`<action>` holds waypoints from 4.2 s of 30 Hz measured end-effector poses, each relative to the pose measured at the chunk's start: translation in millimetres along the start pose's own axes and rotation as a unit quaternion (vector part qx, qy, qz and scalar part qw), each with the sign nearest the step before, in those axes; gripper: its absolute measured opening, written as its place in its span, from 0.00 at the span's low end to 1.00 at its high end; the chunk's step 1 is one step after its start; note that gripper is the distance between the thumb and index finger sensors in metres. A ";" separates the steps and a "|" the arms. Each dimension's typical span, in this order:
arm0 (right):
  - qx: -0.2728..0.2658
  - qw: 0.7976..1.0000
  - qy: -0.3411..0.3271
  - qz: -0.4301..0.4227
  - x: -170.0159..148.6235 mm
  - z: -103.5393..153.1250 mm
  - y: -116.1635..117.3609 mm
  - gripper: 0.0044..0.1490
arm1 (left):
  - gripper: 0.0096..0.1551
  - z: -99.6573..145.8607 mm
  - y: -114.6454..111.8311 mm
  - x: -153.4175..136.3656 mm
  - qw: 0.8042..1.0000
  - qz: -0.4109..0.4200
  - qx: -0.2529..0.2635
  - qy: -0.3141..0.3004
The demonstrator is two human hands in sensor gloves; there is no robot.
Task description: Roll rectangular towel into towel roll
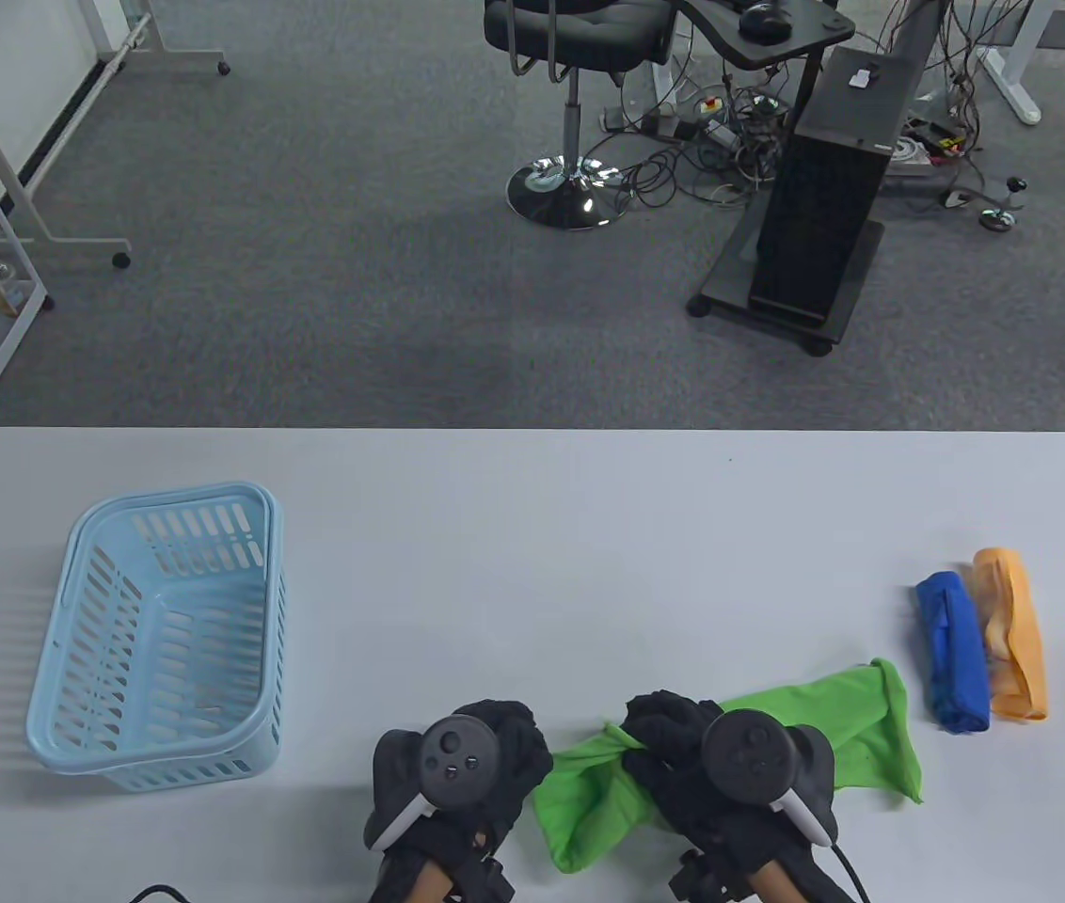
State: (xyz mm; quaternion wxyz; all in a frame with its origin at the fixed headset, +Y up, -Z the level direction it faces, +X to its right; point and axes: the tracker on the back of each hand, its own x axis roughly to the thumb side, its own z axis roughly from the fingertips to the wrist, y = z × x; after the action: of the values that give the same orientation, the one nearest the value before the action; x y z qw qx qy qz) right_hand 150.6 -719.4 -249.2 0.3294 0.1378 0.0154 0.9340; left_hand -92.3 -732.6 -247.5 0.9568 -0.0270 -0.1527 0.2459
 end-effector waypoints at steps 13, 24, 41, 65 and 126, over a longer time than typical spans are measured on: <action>0.012 0.997 -0.042 0.058 22.0 3.6 16.5 0.31 | 0.55 -0.8 -2.3 14.8 0.989 0.105 -0.073 -0.077; -0.083 0.981 0.070 0.164 -31.1 1.0 -40.7 0.36 | 0.22 19.1 54.1 -29.7 0.973 0.070 0.197 0.092; 0.219 0.895 0.254 0.293 -99.7 7.2 -25.1 0.49 | 0.23 39.9 75.5 -47.3 0.939 -0.007 0.291 0.184; 0.044 0.918 0.266 0.290 -79.6 0.5 -82.4 0.38 | 0.24 38.5 71.7 -46.1 0.942 -0.028 0.282 0.179; 0.047 0.895 0.209 0.391 -66.3 43.3 -70.7 0.27 | 0.24 27.4 73.1 -16.5 0.967 -0.009 0.227 0.117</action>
State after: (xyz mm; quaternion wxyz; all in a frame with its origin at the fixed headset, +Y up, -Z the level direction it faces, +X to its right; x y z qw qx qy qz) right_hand 254.8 -707.8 -232.4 -0.0805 -0.0504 0.0722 0.9929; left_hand -148.2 -677.0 -235.3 0.9514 0.1634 0.0196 0.2602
